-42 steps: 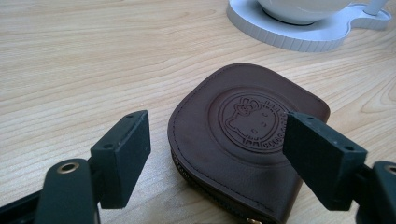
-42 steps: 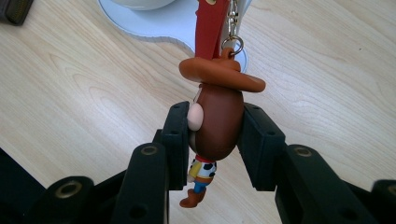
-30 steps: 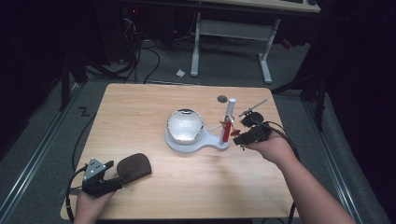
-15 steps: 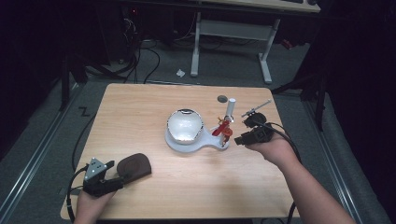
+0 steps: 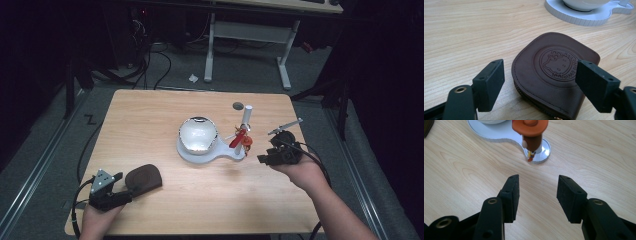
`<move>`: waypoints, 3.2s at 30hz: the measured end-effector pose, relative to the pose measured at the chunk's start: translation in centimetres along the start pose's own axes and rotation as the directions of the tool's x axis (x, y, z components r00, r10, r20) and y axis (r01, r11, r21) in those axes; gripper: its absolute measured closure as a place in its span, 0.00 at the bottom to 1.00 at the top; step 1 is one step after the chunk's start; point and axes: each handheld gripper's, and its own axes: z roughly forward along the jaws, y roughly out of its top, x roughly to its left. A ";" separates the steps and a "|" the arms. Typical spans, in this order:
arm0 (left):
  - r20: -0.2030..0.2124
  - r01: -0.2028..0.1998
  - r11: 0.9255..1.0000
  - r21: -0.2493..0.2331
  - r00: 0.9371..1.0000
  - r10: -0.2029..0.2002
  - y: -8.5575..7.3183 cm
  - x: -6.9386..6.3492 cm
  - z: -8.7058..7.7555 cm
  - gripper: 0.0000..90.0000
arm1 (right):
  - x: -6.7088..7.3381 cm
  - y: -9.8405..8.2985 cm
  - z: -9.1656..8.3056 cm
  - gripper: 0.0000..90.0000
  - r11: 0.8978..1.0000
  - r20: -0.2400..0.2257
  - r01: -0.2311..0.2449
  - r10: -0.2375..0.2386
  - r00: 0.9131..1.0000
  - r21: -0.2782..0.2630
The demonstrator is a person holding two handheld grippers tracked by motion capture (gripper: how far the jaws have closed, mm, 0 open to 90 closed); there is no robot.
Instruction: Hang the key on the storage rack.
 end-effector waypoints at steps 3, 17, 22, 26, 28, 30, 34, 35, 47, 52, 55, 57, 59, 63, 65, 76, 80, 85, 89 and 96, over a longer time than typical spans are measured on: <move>0.002 0.002 1.000 0.000 1.000 -0.002 0.0 0.0 0.0 0.26 | -0.1 -1.1 0.2 0.58 1.000 0.024 -0.004 0.004 1.000 -0.013; 0.008 0.008 1.000 0.006 1.000 -0.008 0.0 -0.1 0.0 0.27 | -0.2 -6.1 2.5 0.57 0.997 0.012 -0.027 0.028 1.000 -0.071; 0.012 0.015 1.000 0.010 1.000 -0.015 0.0 -0.2 0.0 0.27 | -0.1 -7.5 3.3 0.58 0.994 0.020 -0.032 0.034 0.999 -0.103; 0.015 0.025 1.000 0.009 1.000 -0.025 0.1 -0.1 -0.1 0.28 | -0.2 -9.2 4.7 0.58 0.991 0.022 -0.050 0.053 0.998 -0.126; 0.015 0.027 1.000 0.009 1.000 -0.027 0.1 -0.1 -0.1 0.28 | -0.1 -9.8 5.2 0.58 0.988 0.028 -0.056 0.060 0.998 -0.141; 0.015 0.033 0.999 0.008 0.999 -0.033 0.1 0.0 -0.1 0.28 | -0.1 -10.1 5.4 0.58 0.988 0.030 -0.050 0.056 0.998 -0.148; 0.016 0.057 0.998 0.007 0.998 -0.057 0.0 0.1 -0.3 0.29 | 0.4 -11.2 6.3 0.57 0.983 0.031 -0.056 0.062 0.998 -0.176; 0.017 0.064 0.998 0.004 0.998 -0.064 0.0 0.2 -0.4 0.29 | 0.7 -11.8 6.6 0.57 0.978 0.033 -0.056 0.064 0.997 -0.200; 0.001 0.136 0.990 -0.027 0.991 -0.136 0.3 1.0 -1.0 0.35 | 1.1 -14.5 7.5 0.57 0.932 -0.002 -0.096 0.102 0.995 -0.349; -0.007 0.144 0.990 -0.006 0.990 -0.144 0.3 1.1 -0.6 0.42 | 0.8 -15.1 7.4 0.57 0.932 -0.010 -0.095 0.097 0.995 -0.350; 0.013 0.173 0.985 0.024 0.985 -0.174 0.3 1.5 0.0 0.52 | 0.9 -15.2 7.6 0.57 0.932 -0.027 -0.087 0.083 0.996 -0.351; 0.033 0.201 0.979 0.037 0.979 -0.202 0.2 1.8 0.4 0.55 | 0.9 -15.1 7.7 0.57 0.934 -0.034 -0.079 0.072 0.997 -0.348; 0.049 0.226 0.974 0.034 0.973 -0.227 0.1 2.0 0.6 0.62 | 0.9 -15.1 7.9 0.57 0.936 -0.055 -0.082 0.067 0.996 -0.342; 0.065 0.243 0.969 0.032 0.967 -0.245 0.0 2.3 0.7 0.65 | 1.0 -15.0 7.9 0.57 0.936 -0.056 -0.084 0.069 0.996 -0.342; 0.086 0.265 0.964 0.037 0.960 -0.267 -0.2 2.6 0.7 0.65 | 1.1 -14.9 8.0 0.57 0.936 -0.058 -0.086 0.071 0.996 -0.340; 0.115 0.307 0.951 0.041 0.944 -0.309 -0.6 2.9 0.9 0.68 | 1.0 -15.0 8.3 0.57 0.941 -0.057 -0.095 0.081 0.995 -0.324; 0.104 0.308 0.951 0.040 0.945 -0.310 -0.6 2.8 0.9 0.69 | 1.0 -15.0 8.3 0.57 0.943 -0.058 -0.098 0.084 0.995 -0.318; 0.102 0.303 0.952 0.036 0.947 -0.305 -0.6 2.8 0.8 0.69 | 1.1 -15.1 8.3 0.57 0.943 -0.057 -0.088 0.073 0.996 -0.320; 0.091 0.289 0.957 0.028 0.953 -0.290 -0.6 2.6 0.8 0.69 | 0.9 -15.2 8.3 0.57 0.941 -0.062 -0.099 0.084 0.995 -0.323; 0.069 0.278 0.960 0.019 0.958 -0.278 -0.5 2.5 0.6 0.78 | 0.3 -15.4 8.3 0.57 0.936 -0.074 -0.128 0.110 0.991 -0.328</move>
